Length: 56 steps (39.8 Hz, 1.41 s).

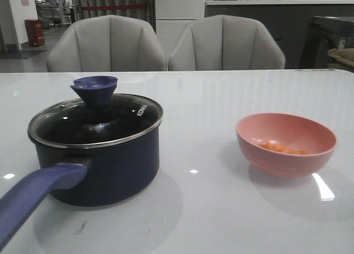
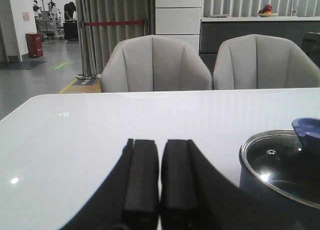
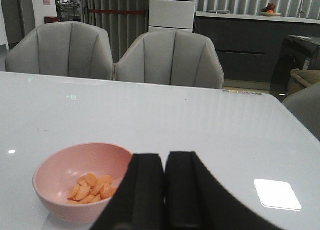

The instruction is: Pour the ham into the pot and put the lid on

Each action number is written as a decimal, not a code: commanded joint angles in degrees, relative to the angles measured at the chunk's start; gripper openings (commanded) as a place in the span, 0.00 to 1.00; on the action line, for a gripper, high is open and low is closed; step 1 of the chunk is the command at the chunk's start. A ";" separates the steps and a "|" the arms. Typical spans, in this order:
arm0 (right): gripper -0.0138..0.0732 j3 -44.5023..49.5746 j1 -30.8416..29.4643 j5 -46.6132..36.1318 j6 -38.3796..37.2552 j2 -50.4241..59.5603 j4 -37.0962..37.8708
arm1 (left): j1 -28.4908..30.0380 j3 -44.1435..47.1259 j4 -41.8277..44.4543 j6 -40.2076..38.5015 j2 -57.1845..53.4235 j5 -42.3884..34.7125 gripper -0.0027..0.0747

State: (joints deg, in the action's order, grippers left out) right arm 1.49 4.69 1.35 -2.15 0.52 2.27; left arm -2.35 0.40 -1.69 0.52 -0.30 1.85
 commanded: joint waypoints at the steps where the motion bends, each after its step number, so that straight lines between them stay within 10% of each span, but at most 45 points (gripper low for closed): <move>1: 0.31 0.60 -0.33 -4.86 -0.02 1.10 0.57 | -0.34 1.74 -0.47 -0.52 -1.21 -4.72 0.18; 33: 0.31 0.60 -0.33 -4.86 -0.02 1.10 0.57 | -0.34 1.74 -0.47 -0.52 -1.21 -4.84 0.18; 45: 0.31 0.60 -0.27 -4.88 -0.02 1.10 0.57 | -0.34 -0.46 -0.47 -0.52 -1.21 -18.24 0.18; 56: 0.31 0.60 -0.27 -4.88 -0.02 1.10 0.57 | -0.34 -18.24 -0.47 -0.52 5.77 -0.52 0.18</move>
State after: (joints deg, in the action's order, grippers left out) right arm 1.49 4.69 1.35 -2.15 0.52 2.27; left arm -2.35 -11.54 -1.69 0.52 1.66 -1.05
